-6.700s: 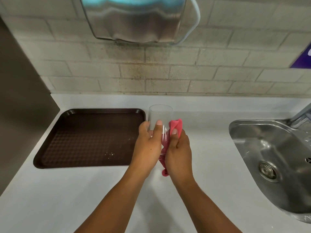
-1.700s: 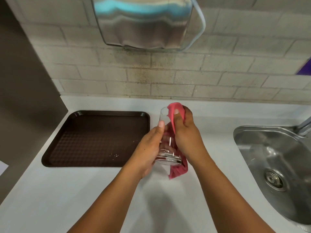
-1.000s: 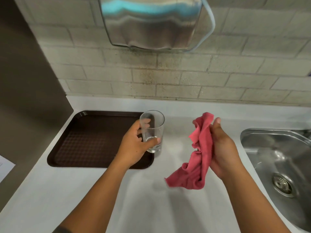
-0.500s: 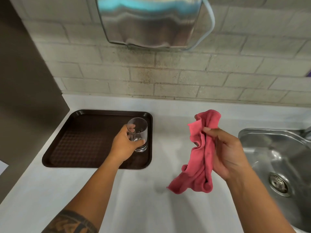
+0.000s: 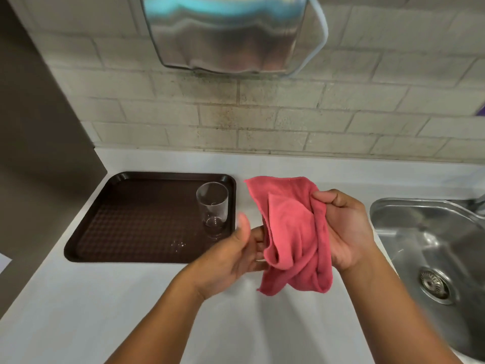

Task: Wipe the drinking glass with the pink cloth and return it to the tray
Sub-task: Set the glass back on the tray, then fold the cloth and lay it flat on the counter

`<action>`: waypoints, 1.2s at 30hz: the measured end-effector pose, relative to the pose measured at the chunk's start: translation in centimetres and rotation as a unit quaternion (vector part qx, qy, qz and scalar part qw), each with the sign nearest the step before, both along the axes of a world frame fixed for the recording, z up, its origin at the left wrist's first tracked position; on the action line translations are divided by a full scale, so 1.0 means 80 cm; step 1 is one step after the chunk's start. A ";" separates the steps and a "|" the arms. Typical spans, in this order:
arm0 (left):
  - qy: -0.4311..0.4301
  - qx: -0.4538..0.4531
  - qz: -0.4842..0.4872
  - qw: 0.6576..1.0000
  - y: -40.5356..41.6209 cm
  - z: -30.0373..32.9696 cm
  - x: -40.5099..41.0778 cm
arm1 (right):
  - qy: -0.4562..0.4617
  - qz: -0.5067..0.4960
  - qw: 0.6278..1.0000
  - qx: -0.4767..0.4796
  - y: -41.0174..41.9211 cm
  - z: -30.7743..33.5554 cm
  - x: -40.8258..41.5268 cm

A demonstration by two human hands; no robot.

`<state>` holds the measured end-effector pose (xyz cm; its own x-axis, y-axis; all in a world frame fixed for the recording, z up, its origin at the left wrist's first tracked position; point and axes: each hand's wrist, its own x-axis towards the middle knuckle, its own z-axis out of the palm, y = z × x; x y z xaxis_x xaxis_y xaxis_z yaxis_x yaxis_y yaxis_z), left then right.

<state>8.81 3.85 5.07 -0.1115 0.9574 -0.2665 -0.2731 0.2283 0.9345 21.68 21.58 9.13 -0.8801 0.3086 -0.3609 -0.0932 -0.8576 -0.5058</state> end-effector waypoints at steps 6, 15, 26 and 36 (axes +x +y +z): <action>0.061 0.028 0.098 0.993 0.015 -0.027 0.014 | -0.024 0.020 0.999 -0.023 -0.010 -0.031 0.007; -0.053 -0.081 0.242 0.965 0.031 -0.023 0.014 | -0.116 0.107 0.974 0.164 -0.020 -0.085 0.042; -0.137 -0.134 0.228 0.955 0.034 -0.062 -0.005 | -0.146 0.062 0.982 0.101 -0.016 -0.129 0.052; -0.134 -0.029 0.216 0.967 0.052 -0.051 -0.028 | -0.157 0.023 0.879 0.449 0.020 -0.091 0.048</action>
<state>6.55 8.05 0.97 -0.4173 0.8190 -0.3938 -0.5861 0.0886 0.8053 25.52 23.22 1.86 -0.7994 0.5602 -0.2173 0.1958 -0.0990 -0.9756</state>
